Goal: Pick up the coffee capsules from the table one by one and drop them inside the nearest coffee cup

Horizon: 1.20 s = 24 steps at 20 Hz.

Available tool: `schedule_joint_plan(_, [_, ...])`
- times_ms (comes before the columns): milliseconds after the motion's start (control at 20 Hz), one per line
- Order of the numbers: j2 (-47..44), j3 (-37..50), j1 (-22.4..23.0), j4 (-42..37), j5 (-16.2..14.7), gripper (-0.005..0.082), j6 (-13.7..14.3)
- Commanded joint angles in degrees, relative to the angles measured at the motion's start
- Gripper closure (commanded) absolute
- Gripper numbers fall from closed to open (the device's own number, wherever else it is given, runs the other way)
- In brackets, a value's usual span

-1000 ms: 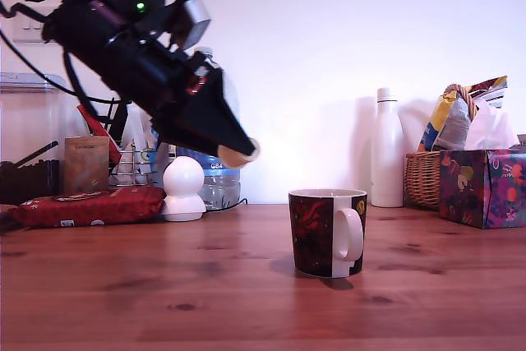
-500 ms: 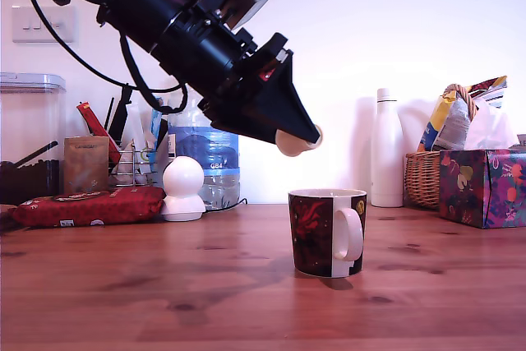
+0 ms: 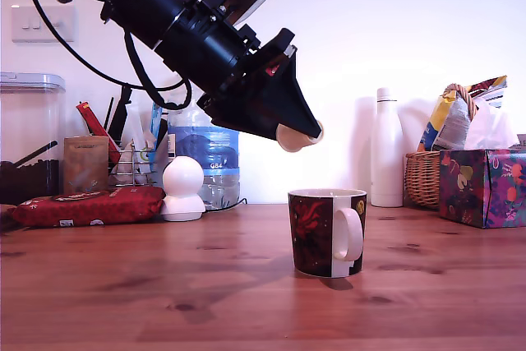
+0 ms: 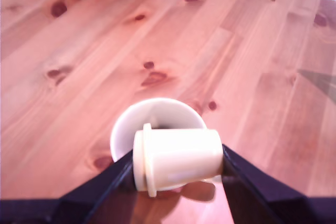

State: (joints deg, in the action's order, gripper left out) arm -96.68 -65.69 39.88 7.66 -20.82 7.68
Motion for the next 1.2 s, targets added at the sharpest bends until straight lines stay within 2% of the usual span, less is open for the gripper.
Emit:
schedule_joint_plan(0, [-2.34,-3.89,0.63,1.44,0.09,0.0566,-0.20])
schedule_joint_plan(700, [-17.53,-26.82,1.92,26.80,3.54,0.0566,0.31])
schedule_joint_plan(1150, [-18.49,-27.43,2.03,27.96,3.76,0.0566,0.22])
